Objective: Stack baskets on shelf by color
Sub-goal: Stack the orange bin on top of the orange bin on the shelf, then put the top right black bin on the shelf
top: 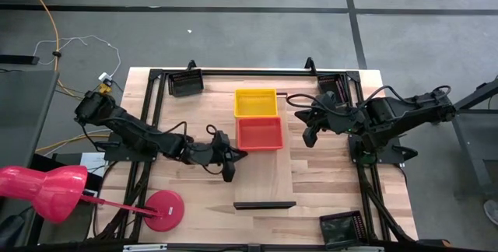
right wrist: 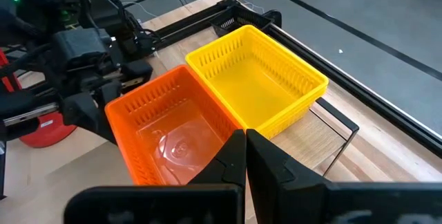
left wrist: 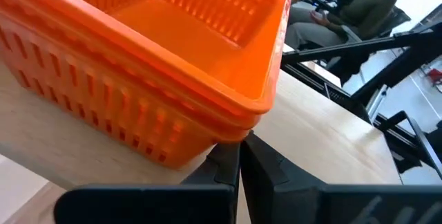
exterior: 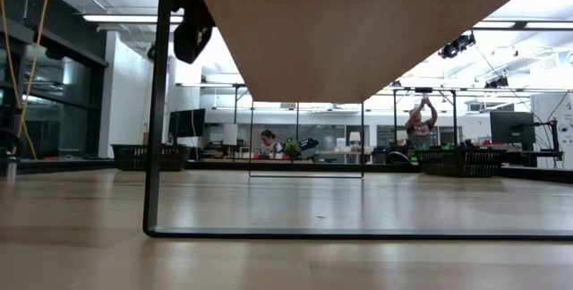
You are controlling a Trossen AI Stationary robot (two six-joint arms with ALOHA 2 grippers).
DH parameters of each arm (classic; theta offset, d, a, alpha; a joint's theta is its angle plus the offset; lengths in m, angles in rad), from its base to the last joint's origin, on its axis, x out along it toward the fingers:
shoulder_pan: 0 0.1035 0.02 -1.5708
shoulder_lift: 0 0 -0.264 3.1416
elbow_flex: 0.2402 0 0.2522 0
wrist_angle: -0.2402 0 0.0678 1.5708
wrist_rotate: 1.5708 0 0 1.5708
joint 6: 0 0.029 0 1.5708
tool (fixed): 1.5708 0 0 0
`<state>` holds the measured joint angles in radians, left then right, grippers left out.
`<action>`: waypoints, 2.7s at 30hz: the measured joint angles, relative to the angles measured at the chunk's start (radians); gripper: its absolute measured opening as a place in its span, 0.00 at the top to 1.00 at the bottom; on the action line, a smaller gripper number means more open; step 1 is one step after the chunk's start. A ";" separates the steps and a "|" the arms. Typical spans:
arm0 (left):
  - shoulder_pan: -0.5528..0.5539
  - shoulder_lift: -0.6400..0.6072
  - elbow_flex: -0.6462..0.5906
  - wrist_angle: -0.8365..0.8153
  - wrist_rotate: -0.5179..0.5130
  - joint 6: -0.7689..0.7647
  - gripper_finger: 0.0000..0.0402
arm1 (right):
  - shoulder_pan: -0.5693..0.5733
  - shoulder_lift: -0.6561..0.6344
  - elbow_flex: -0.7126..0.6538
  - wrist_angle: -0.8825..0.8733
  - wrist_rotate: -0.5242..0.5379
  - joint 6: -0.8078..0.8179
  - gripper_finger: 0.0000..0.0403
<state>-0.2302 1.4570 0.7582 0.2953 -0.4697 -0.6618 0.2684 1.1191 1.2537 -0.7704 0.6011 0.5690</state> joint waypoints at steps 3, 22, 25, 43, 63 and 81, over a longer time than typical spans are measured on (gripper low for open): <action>0.001 0.000 0.000 0.000 0.032 0.003 1.00 | 0.000 0.000 0.000 -0.001 -0.001 0.002 1.00; 0.056 -0.579 0.001 -0.263 0.088 0.334 1.00 | -0.191 0.008 -0.001 -0.584 0.042 0.695 0.99; 0.062 -0.637 0.001 -0.327 0.058 0.333 1.00 | -0.248 0.004 -0.040 -0.601 0.047 0.788 0.92; 0.058 -0.693 0.000 -0.411 0.074 0.280 1.00 | -0.521 0.003 -0.691 -0.102 0.017 1.568 0.44; 0.059 -0.693 0.000 -0.406 0.041 0.271 1.00 | -0.881 0.142 -0.715 0.076 -0.086 1.518 0.49; 0.059 -0.693 0.000 -0.404 0.039 0.271 1.00 | -0.796 -0.083 -0.679 0.095 0.110 1.238 0.99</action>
<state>-0.1708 0.7643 0.7582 -0.1085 -0.4305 -0.3910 -0.5274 1.0364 0.5747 -0.6754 0.7115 1.8065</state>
